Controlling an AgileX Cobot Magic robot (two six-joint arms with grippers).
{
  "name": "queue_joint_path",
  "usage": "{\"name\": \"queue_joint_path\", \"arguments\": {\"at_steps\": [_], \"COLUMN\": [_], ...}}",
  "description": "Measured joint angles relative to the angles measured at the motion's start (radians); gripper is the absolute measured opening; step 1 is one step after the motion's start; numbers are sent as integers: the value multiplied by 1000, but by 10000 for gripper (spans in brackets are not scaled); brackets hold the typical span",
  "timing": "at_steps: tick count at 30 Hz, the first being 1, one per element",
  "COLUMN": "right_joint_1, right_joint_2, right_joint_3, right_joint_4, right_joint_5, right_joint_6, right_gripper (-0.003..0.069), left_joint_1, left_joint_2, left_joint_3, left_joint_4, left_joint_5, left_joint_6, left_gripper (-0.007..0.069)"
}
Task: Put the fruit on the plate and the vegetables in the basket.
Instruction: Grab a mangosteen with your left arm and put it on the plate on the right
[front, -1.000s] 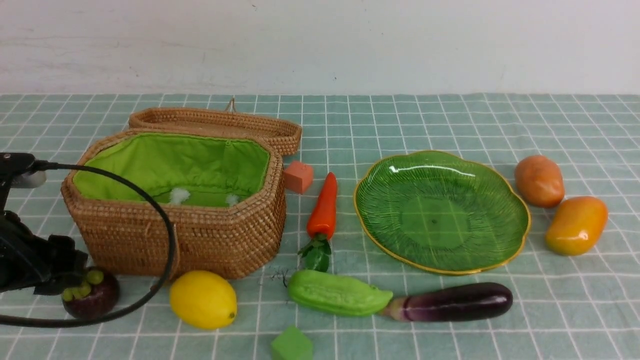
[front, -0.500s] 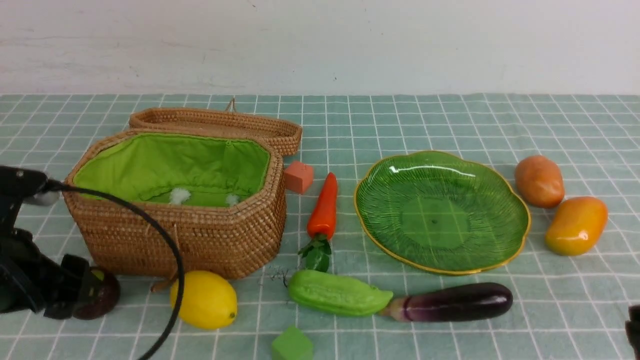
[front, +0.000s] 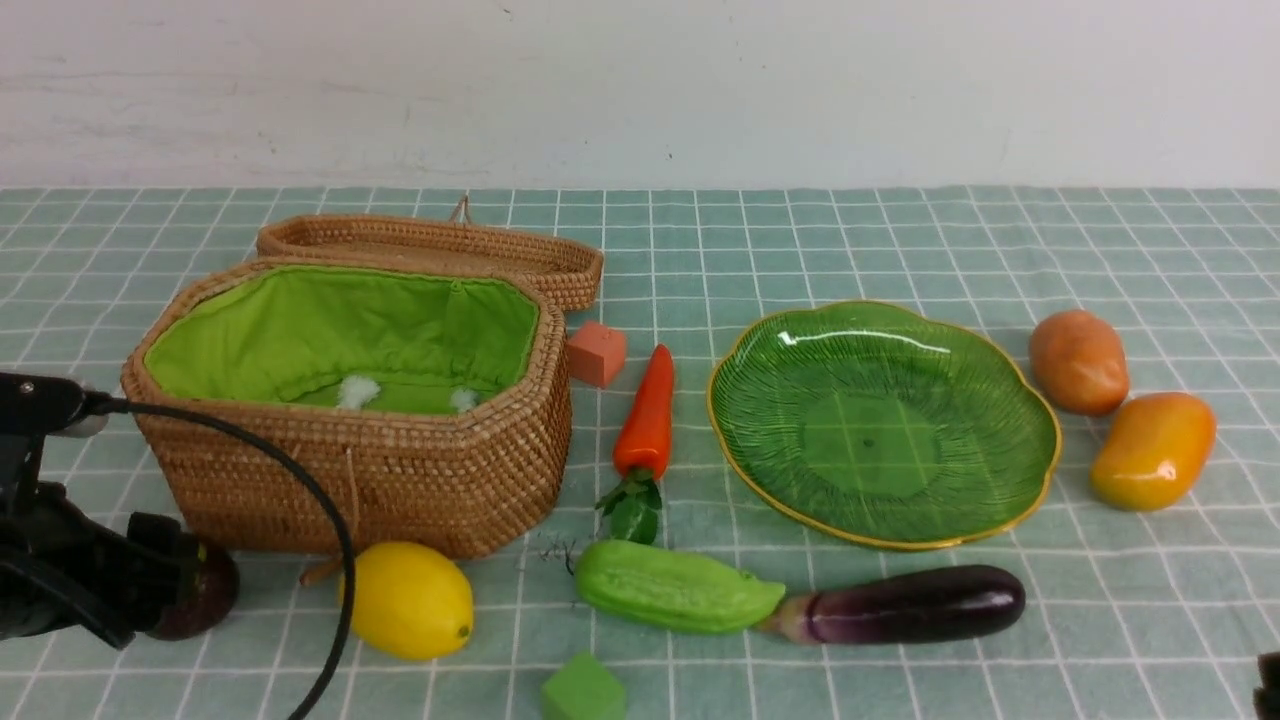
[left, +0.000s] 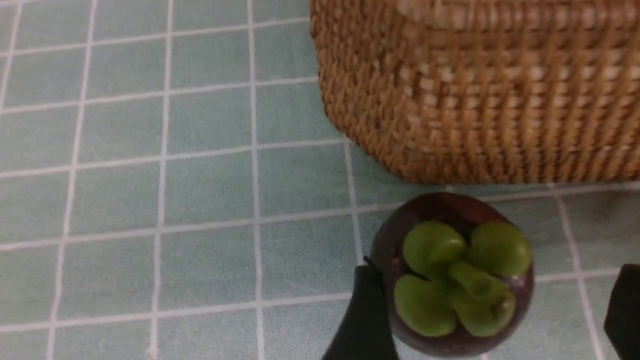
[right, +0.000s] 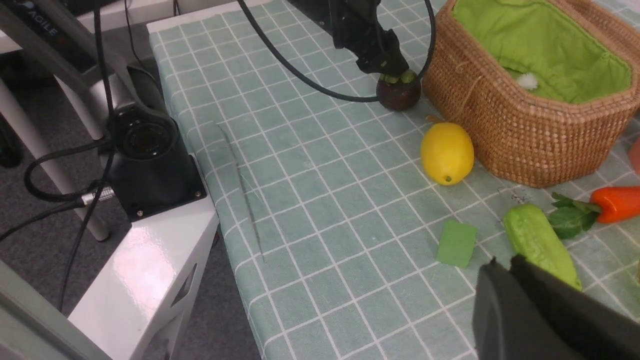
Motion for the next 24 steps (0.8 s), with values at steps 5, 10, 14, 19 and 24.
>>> {"name": "queue_joint_path", "arguments": {"at_steps": [5, 10, 14, 19, 24], "right_joint_1": [0, 0, 0, 0, 0], "right_joint_2": [0, 0, 0, 0, 0], "right_joint_3": [0, 0, 0, 0, 0], "right_joint_4": [10, 31, 34, 34, 34], "right_joint_5": [0, 0, 0, 0, 0], "right_joint_6": [0, 0, 0, 0, -1], "right_gripper": [27, 31, 34, 36, 36], "left_joint_1": [0, 0, 0, 0, -40], "left_joint_2": [65, 79, 79, 79, 79], "left_joint_3": [0, 0, 0, 0, 0], "left_joint_4": [-8, -27, -35, -37, -38], "left_joint_5": [-8, -34, -48, -53, -22], "left_joint_6": [0, 0, 0, 0, 0], "left_gripper": [580, 580, 580, 580, 575]}}
